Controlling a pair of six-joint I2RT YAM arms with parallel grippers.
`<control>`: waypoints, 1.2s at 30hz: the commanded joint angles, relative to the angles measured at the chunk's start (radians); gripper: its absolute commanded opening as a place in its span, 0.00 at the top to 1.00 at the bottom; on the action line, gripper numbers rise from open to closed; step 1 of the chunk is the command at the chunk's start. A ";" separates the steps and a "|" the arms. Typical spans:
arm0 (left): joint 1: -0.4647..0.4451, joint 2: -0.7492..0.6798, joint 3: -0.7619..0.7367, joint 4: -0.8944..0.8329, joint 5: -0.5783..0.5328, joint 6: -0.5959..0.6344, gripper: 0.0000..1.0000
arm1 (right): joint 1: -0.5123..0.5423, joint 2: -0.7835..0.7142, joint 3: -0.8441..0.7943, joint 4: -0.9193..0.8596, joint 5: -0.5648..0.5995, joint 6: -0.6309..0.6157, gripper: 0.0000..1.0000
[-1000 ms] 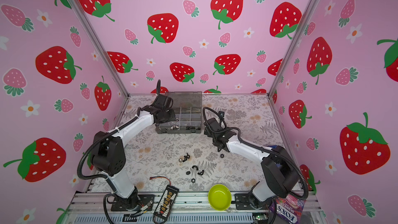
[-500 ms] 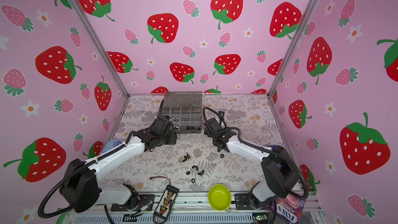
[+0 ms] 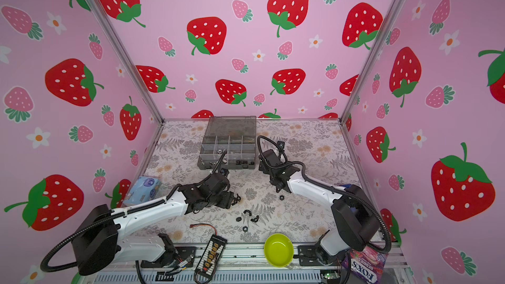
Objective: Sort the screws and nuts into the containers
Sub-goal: 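Move the left gripper down to the silver hex nut beside the black wing nuts, then close the left gripper on the silver hex nut and lift it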
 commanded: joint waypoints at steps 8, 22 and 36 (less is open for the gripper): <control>-0.043 0.130 0.041 -0.012 -0.048 0.025 0.31 | -0.003 -0.019 -0.001 -0.026 0.014 0.021 0.00; -0.045 0.202 0.050 -0.019 -0.090 0.040 0.38 | -0.003 -0.008 -0.006 -0.026 0.014 0.026 0.00; -0.045 0.228 0.073 -0.072 -0.084 0.000 0.55 | -0.005 -0.006 -0.008 -0.027 0.019 0.026 0.00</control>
